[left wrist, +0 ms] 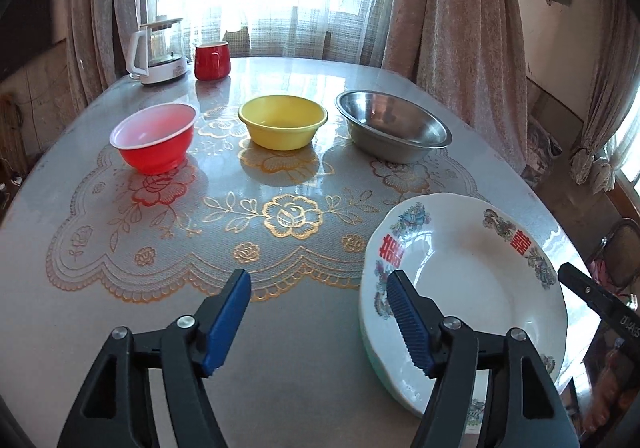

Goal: Organize plates and bowls
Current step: 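Open the right gripper and withdraw it from the plate stack, then move the right gripper to the steel bowl rim and grasp it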

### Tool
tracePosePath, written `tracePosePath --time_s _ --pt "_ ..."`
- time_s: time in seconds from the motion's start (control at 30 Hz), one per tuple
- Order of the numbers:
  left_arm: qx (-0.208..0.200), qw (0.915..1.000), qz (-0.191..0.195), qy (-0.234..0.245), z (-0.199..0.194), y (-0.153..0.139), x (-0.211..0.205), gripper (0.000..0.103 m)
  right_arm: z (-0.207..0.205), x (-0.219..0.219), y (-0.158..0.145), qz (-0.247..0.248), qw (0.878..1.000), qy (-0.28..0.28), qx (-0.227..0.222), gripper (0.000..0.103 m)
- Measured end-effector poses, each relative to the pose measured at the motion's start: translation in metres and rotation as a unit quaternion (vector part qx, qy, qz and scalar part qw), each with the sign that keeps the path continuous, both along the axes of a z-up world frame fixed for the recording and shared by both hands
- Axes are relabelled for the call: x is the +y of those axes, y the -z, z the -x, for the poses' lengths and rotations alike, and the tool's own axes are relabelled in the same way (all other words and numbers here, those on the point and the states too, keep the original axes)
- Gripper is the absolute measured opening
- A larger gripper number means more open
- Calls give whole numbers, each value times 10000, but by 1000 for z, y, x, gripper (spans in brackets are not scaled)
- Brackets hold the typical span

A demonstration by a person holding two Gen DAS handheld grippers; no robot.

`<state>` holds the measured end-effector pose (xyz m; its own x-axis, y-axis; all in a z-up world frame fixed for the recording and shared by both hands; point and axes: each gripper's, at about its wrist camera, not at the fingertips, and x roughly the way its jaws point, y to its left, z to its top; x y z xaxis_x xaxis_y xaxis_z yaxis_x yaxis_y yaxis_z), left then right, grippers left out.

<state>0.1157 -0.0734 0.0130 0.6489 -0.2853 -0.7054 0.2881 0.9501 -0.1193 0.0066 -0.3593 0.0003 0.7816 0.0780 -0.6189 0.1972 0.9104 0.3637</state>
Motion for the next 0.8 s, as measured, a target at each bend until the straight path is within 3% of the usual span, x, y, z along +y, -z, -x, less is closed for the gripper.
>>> tracePosePath --time_s 0.07,0.17,0.4,0.57,0.8 --pt "-175 9992 -293 -203 3 -3 9 88 2 -2 -6 46 10000 32 -31 35" --pt "-144 9980 -517 -337 4 -2 22 89 -1 -1 -11 112 9999 51 -27 35" --pt "370 9970 -464 -499 -4 4 46 89 -10 17 -15 280 9993 -230 59 36" --pt "462 9946 -650 -669 -21 0 45 89 -29 16 -18 424 9981 -370 241 40" --pt "467 9951 -554 -674 -54 -21 26 89 -84 -6 -27 542 9964 -536 360 40"
